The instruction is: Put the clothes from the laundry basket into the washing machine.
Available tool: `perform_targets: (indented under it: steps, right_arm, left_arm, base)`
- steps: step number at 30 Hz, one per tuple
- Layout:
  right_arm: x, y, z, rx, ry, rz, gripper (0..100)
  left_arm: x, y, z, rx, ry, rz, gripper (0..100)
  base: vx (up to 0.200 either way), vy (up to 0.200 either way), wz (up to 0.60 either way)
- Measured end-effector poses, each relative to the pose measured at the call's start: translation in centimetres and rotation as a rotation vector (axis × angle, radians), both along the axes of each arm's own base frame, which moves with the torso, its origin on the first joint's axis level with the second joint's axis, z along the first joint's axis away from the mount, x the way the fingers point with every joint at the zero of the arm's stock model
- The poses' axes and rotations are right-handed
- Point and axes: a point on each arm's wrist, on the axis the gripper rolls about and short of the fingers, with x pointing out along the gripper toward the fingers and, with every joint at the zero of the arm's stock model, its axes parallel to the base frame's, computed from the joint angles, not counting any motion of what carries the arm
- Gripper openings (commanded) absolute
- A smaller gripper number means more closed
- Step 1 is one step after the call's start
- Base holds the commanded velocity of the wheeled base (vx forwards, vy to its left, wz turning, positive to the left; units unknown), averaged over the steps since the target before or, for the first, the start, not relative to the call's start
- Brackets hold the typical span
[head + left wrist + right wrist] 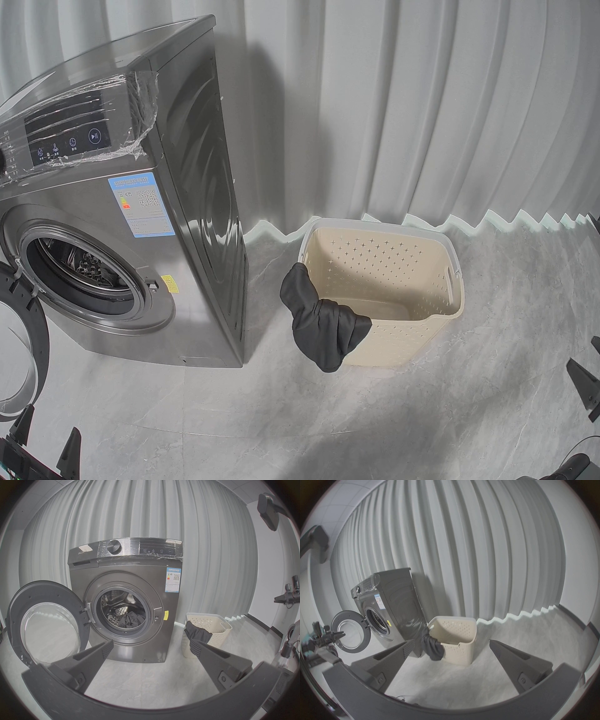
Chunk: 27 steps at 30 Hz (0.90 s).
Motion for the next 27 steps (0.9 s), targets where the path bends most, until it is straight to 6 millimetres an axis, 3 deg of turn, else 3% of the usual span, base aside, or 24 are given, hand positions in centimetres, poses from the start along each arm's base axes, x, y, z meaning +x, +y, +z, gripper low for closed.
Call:
perform_targets:
  steps: [4,12,18,27]
  right_arm:
    - [3.3,0.3,0.5,0.030,0.125,0.030,100]
    - [8.9,2.1,-0.5,0.054,0.359,0.120,100]
    - [12.3,4.5,-1.1,0.093,0.385,0.156,100]
    - [15.7,8.3,-4.0,0.074,0.501,0.131,100]
  left_arm:
    - [0.0,0.0,0.0,0.001,0.000,0.000,100]
    - [0.0,0.0,0.0,0.003,0.000,0.000,100]
    - [0.0,0.0,0.0,0.003,0.001,0.000,100]
    - [0.0,0.0,0.0,0.003,0.000,0.000,100]
  base:
    - [0.000,0.200,0.00]
    - [0.000,0.000,0.00]
    - [0.000,0.000,0.00]
    - [0.000,0.000,0.00]
